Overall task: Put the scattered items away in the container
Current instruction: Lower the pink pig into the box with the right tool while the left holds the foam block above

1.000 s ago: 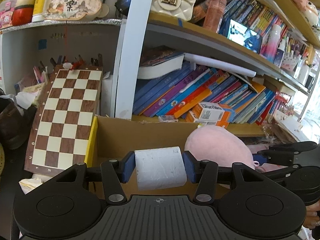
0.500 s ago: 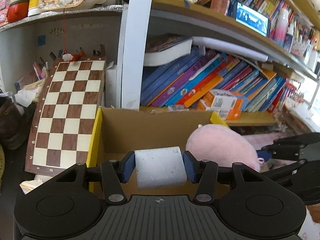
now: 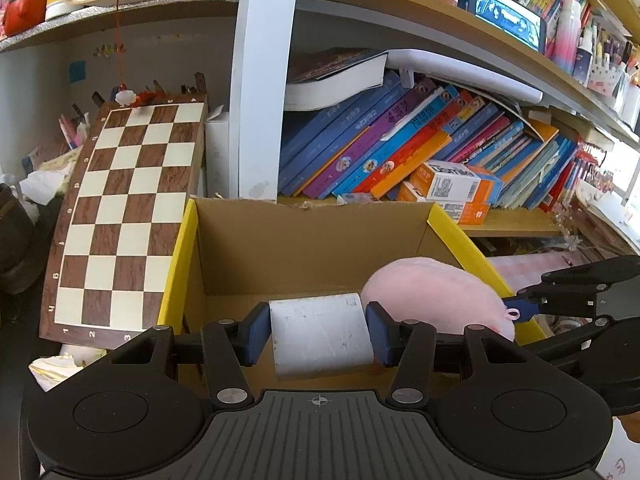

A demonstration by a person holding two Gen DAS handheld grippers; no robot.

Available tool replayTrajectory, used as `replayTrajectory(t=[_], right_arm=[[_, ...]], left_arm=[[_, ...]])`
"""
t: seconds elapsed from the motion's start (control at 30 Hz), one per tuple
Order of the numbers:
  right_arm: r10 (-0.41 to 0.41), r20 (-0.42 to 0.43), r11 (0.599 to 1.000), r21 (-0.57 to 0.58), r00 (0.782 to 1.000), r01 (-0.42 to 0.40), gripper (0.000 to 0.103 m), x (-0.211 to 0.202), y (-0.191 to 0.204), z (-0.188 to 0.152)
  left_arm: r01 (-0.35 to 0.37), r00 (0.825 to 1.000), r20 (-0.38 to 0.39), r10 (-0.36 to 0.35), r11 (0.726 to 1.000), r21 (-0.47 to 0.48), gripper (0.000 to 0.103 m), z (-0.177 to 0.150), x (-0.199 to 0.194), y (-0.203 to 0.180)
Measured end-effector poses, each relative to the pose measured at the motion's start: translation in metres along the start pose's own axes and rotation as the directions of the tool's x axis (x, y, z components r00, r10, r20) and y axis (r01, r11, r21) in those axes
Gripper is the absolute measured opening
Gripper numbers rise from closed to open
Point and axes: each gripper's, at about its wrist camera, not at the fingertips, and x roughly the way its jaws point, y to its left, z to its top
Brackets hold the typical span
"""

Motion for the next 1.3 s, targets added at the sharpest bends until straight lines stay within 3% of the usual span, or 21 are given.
replayTrajectory(t=[1.0, 1.3], right_arm=[[0.014, -0.017, 0.999, -0.043, 1.000, -0.015, 0.047, 0.016, 0.005, 0.006], [-0.018, 0.006, 0.999, -0.039, 1.000, 0.018, 0.047, 0.018, 0.001, 0.011]], left_arm=[[-0.042, 0.999, -0.012, 0.042, 0.998, 0.038, 0.050, -0.003, 0.012, 0.005], [-0.054, 0.998, -0.018, 0.055, 0.997, 0.048, 0.050, -0.003, 0.015, 0.006]])
